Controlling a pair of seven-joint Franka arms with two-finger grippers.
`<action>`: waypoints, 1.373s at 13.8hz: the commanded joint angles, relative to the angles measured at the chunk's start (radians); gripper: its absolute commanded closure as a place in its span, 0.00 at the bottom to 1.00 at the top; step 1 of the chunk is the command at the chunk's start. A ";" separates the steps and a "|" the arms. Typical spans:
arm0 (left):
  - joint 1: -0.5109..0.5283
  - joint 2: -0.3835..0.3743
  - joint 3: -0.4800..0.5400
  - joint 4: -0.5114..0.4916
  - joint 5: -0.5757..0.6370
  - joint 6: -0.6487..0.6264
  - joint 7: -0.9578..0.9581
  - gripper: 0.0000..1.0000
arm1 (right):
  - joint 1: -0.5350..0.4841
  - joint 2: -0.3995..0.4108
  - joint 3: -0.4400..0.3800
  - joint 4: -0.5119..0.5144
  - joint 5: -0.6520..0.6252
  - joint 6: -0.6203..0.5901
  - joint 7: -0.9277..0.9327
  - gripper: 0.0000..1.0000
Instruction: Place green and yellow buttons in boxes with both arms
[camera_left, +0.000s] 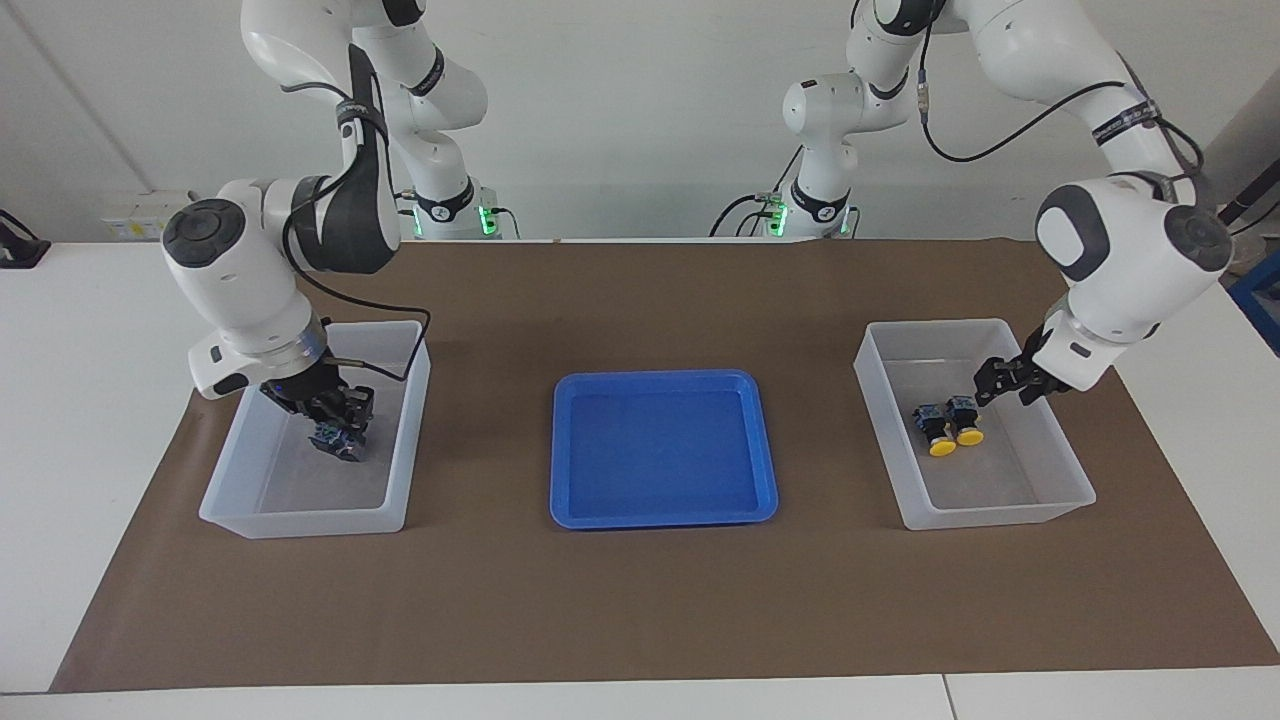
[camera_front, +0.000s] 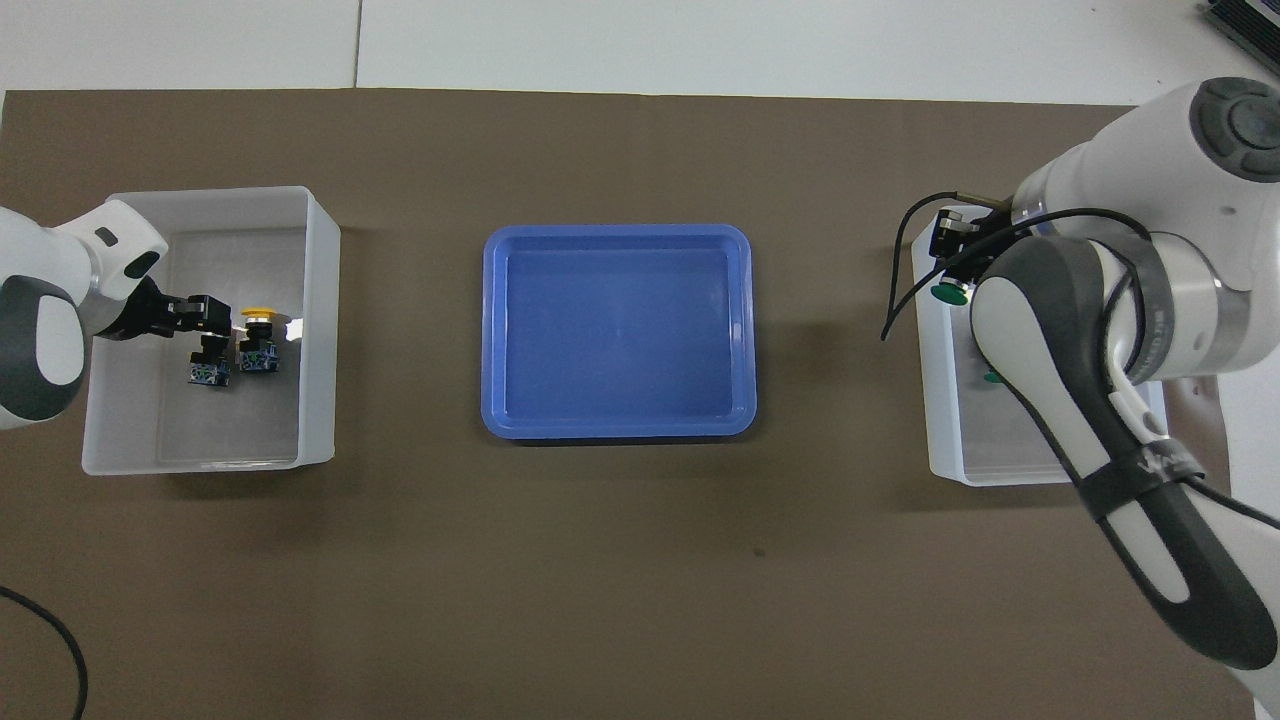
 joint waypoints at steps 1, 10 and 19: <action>-0.007 0.031 0.001 0.165 -0.005 -0.206 0.010 0.30 | -0.029 0.013 0.013 -0.035 -0.074 0.024 -0.085 0.97; -0.124 -0.064 -0.007 0.270 -0.002 -0.399 -0.029 0.27 | -0.100 0.037 0.013 -0.205 -0.155 0.234 -0.210 0.89; -0.115 -0.242 0.002 -0.103 0.020 -0.138 0.003 0.26 | -0.112 0.023 0.014 -0.233 -0.154 0.250 -0.205 0.00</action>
